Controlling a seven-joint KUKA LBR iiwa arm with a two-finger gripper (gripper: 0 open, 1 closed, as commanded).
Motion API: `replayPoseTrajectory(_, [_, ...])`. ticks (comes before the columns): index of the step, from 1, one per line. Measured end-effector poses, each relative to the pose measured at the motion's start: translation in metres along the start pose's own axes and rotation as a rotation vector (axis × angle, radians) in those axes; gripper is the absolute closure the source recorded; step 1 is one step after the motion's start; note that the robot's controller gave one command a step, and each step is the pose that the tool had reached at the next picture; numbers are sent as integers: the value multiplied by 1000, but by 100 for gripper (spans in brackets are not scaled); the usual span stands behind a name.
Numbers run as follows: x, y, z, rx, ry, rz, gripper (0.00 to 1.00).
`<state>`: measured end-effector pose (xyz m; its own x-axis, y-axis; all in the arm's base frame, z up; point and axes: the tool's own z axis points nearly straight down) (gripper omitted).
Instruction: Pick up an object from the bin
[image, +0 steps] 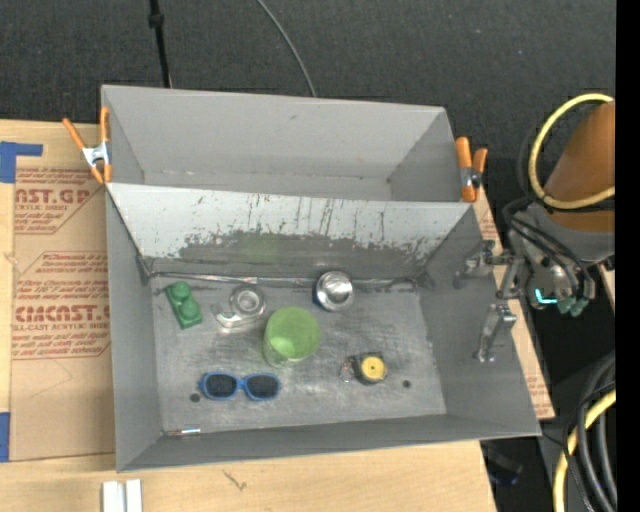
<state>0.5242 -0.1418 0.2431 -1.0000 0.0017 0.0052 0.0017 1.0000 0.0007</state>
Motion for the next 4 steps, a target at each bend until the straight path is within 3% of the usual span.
replayPoseTrajectory(1, [44,53,88,-3,5,48,0])
replayPoseTrajectory(2, [13,115,166,0,-7,-293,0])
replayPoseTrajectory(3, [13,114,166,1,-6,-293,100])
replayPoseTrajectory(4, [31,113,44,3,-13,-328,100])
